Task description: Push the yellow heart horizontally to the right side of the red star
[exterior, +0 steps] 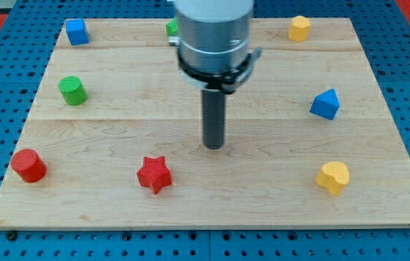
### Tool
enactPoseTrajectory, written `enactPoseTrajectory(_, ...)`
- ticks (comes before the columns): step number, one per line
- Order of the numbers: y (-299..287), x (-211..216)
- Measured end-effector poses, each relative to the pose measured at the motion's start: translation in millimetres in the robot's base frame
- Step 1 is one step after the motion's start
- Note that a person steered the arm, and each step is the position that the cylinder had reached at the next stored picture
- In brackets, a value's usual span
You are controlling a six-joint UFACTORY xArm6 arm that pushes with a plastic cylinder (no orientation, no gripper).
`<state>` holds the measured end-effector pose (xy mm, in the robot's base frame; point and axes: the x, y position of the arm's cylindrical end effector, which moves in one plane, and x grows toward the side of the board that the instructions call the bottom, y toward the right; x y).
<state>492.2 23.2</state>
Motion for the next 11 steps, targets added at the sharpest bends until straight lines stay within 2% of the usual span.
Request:
enactPoseTrajectory(1,81,-11)
enactPoseTrajectory(3,183,-30)
enactPoseTrajectory(4,256,-20)
enactPoseTrajectory(5,281,54)
enactPoseTrajectory(6,245,88)
enactPoseTrajectory(8,86,42)
enactPoseTrajectory(9,109,43)
enactPoseTrajectory(10,122,65)
enactPoseTrajectory(11,96,69)
